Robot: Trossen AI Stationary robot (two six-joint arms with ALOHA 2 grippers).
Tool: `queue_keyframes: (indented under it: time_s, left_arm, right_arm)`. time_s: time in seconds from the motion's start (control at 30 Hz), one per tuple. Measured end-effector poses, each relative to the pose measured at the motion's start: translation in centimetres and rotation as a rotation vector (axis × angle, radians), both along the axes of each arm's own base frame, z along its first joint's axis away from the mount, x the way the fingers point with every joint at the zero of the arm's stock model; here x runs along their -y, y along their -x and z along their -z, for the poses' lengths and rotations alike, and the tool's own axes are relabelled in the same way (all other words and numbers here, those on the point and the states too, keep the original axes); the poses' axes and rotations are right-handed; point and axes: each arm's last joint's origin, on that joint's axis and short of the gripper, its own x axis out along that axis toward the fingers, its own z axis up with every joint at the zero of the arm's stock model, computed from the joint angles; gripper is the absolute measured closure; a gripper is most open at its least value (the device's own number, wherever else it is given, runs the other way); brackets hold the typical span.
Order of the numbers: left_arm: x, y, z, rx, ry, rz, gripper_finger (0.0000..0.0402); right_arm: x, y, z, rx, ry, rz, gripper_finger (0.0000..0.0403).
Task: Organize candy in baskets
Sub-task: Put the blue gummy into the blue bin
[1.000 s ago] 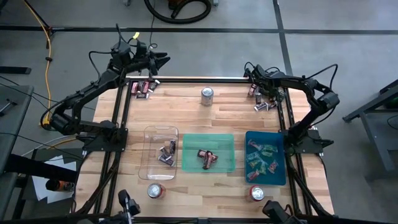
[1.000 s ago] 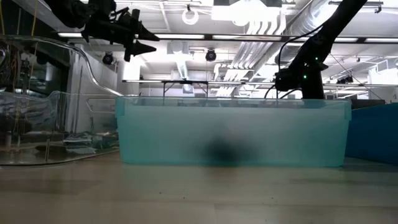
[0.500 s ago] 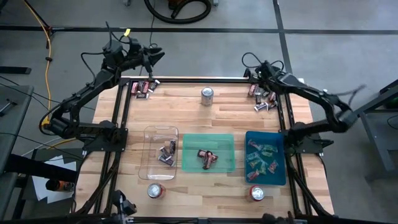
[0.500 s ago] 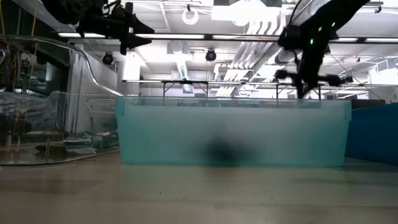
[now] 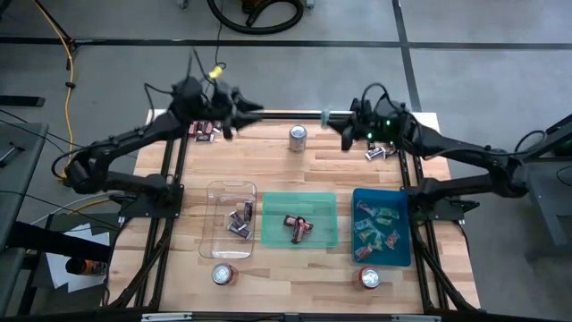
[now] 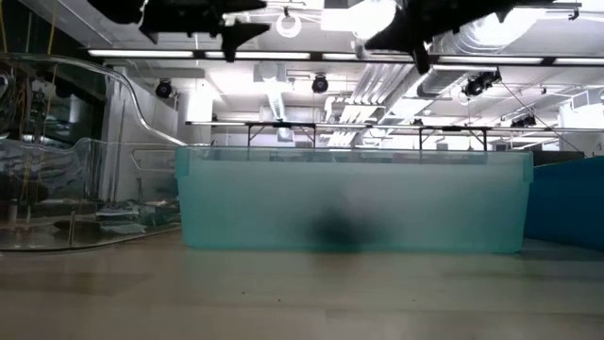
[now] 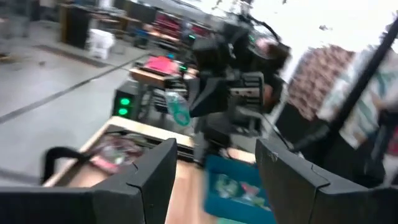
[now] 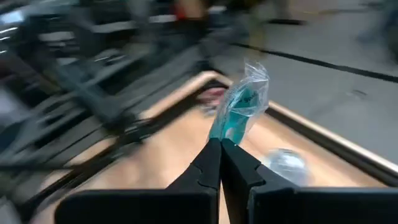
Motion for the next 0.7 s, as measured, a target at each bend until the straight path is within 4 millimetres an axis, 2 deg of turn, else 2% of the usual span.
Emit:
queue_keyframes:
  time_s: [0.17,0.4,0.53,0.7]
  left_arm:
    - [5.6,-3.1,0.0,0.005,-0.117,0.043,0.0193]
    - [11.6,-4.7,0.0,0.003,-0.08,0.019,0.017]
    - [13.8,-5.2,0.3,0.001,-0.069,-0.022,0.0159]
    - [15.0,-6.5,0.7,0.044,-0.06,-0.026,0.015]
  right_arm:
    - [-4.1,-1.4,-0.3,0.011,0.087,-0.2,0.0403]
    - [-8.9,-2.1,-1.1,0.083,0.243,-0.42,0.0403]
    - [-10.5,-2.3,-1.6,0.151,0.311,-0.457,0.0403]
    - [-11.2,-3.3,-1.5,0.194,0.357,-0.476,0.0403]
